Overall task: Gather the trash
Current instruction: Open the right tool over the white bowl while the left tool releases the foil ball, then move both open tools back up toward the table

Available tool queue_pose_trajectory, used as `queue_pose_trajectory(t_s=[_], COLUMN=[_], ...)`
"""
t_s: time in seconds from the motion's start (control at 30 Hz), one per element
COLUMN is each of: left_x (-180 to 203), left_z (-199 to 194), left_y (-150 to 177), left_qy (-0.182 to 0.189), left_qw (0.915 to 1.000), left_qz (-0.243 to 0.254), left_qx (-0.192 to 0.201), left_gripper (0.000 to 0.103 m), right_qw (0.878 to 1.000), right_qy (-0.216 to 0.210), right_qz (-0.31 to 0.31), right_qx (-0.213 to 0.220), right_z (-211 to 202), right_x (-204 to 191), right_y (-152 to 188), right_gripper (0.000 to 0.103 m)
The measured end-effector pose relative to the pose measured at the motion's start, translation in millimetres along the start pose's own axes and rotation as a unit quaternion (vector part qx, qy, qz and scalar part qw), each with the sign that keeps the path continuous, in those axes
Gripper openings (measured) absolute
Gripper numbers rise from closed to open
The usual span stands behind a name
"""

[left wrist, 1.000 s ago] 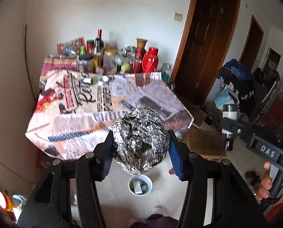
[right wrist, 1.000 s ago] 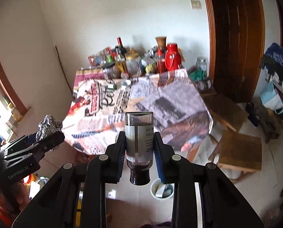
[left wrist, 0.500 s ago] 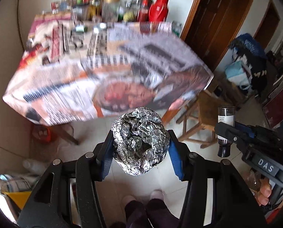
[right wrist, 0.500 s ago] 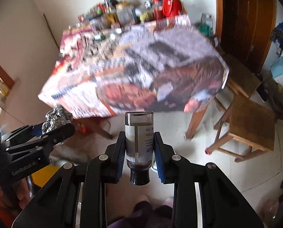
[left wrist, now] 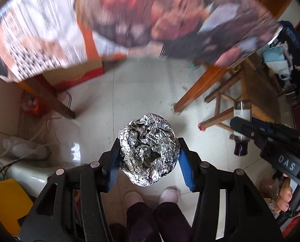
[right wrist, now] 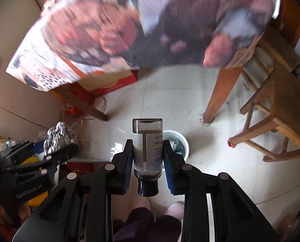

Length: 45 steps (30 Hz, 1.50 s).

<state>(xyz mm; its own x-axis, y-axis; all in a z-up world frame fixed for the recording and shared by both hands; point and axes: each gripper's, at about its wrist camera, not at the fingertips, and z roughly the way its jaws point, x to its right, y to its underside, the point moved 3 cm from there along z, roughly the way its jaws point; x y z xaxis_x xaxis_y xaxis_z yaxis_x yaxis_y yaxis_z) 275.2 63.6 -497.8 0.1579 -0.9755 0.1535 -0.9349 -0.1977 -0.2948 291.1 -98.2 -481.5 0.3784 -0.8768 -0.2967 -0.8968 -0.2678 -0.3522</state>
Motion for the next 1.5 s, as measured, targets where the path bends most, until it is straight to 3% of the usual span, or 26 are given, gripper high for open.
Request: queue_pose_trajectory(t_s=[0.13,0.23,0.53,0.63,0.83,1.1,1.5], left_x=[-7.2,-9.7,17.5,27.4,37.7,43.9,36.0], left_z=[43.1,76.1,130.2,146.8,162.4,113.1,-59.5], left_y=[8.4,11.6,-0.5,-8.6,-13.8,-19.5,-54.2], left_qy=[-0.003,0.005,0.035,0.047,0.03,0.021,0.023], left_qw=[0.9998,0.9993,0.9976,0.9959,0.9935,0.9949,0.9995], left_qz=[-0.005,-0.014,-0.003,-0.003,0.008,0.02,0.0], left_qx=[-0.017,-0.036,-0.06,-0.077,-0.109,-0.096,-0.02], left_gripper=[0.052,0.052,0.052,0.059,0.061,0.061,0.061], right_qw=[1.0,0.999,0.997,0.996,0.996,0.997,0.999], right_qy=[-0.01,0.009,0.03,0.04,0.042,0.039,0.033], right_qz=[0.015,0.024,0.063,0.066,0.068,0.06,0.038], right_qx=[-0.012,-0.031,-0.046,-0.047,-0.042,-0.026,0.015], right_z=[39.6,59.6,62.6,60.0,51.4,12.1,-103.5], right_x=[12.5,23.6,62.0,68.9,70.7,51.7,-12.1], right_y=[1.0,3.3,13.6,11.8,2.9,-14.6,-51.0], right_gripper=[0.028,0.043,0.044,0.044,0.044,0.044,0.044])
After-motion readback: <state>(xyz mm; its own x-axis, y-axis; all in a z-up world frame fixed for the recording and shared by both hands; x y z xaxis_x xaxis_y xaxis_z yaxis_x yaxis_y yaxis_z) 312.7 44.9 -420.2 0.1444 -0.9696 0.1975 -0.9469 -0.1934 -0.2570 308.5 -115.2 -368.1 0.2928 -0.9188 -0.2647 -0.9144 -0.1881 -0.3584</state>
